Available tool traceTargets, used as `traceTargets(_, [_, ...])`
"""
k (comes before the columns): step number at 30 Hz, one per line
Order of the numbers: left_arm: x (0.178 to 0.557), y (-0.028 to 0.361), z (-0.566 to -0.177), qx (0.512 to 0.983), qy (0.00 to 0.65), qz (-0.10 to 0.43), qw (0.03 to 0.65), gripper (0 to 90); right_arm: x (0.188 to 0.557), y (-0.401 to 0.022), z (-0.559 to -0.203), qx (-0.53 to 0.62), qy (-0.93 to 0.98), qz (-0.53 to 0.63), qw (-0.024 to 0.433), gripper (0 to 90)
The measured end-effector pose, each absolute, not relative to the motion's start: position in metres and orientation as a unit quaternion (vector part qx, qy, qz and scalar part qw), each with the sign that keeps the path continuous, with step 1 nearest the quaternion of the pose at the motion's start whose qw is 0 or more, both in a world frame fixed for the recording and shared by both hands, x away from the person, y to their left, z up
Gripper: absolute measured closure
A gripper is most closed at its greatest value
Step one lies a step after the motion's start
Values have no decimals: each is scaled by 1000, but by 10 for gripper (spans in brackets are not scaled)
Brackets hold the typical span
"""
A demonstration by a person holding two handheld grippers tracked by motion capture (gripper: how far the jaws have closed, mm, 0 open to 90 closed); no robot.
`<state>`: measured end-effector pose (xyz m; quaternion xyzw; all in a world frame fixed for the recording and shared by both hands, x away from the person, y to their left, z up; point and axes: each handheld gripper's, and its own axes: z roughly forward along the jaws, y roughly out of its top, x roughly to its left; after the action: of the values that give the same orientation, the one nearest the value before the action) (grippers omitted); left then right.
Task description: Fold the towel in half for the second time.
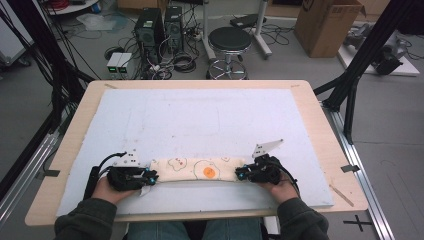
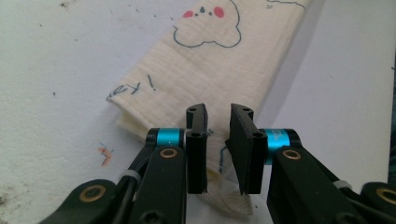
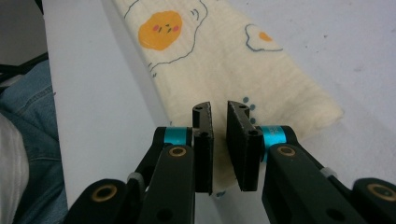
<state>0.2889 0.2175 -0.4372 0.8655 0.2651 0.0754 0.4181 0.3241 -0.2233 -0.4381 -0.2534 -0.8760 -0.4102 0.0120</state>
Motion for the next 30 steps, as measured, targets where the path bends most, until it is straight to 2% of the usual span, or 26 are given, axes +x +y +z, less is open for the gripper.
traceTargets(8, [287, 217, -439, 863, 267, 83, 421, 761, 324, -222, -441, -249, -878, -408, 4, 812])
traceTargets(15, [291, 219, -421, 844, 275, 84, 453, 676, 326, -221, -421, -250, -865, -435, -1, 702])
traceTargets(21, [304, 226, -406, 829, 294, 98, 466, 564, 343, -228, -405, -278, -850, -447, -16, 621])
traceTargets(24, [312, 228, -407, 825, 310, 100, 462, 524, 353, -231, -406, -298, -846, -443, -24, 592])
traceTargets(30, [328, 230, -418, 826, 344, 95, 436, 501, 367, -229, -420, -321, -855, -408, -21, 551])
